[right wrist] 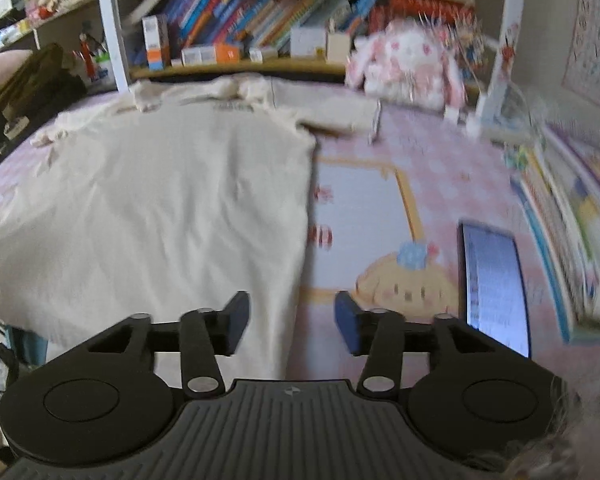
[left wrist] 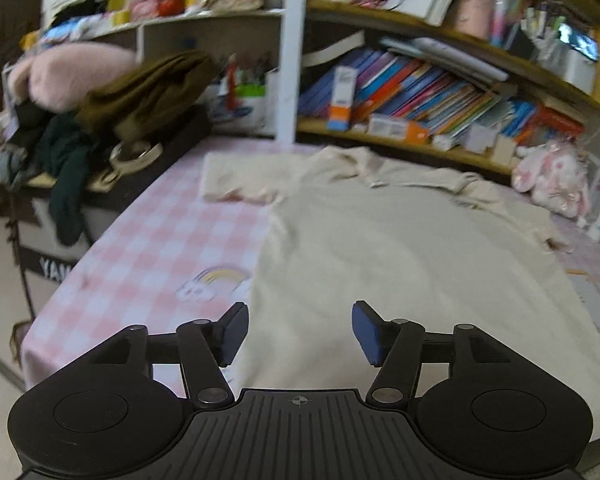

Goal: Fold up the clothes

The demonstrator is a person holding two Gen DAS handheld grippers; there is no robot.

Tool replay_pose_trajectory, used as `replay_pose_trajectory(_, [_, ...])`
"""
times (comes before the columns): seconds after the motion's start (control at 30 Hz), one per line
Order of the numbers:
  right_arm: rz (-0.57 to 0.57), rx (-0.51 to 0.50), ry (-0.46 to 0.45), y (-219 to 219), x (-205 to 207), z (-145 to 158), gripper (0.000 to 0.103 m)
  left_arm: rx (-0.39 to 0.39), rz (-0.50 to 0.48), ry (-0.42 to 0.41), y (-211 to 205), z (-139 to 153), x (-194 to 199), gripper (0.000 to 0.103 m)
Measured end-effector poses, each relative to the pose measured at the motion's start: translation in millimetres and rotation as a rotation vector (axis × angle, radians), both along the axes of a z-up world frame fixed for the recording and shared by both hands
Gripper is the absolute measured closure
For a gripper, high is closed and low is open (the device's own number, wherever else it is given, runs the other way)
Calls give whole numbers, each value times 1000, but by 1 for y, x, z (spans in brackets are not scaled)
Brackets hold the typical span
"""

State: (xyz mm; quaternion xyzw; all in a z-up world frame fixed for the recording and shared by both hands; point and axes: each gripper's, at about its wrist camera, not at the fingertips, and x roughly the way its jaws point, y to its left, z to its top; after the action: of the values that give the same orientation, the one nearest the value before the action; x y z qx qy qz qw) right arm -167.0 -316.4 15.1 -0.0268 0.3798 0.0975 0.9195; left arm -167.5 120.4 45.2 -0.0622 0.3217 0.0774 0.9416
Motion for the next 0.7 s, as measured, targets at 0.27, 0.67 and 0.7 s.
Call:
replay_pose_trajectory(0.27, [13,25,-63,20,23,18,26,25,-101,-15,-29,0,24,29])
replay_pose_trajectory(0.67, [-32,-30,-89,69,91,27,5,16,-233,-40,-22,-9,108,23])
replay_pose_trajectory(0.7, [-41,-34,-91,73,98,28,4,13,-242,-40,-20,-10,117,23])
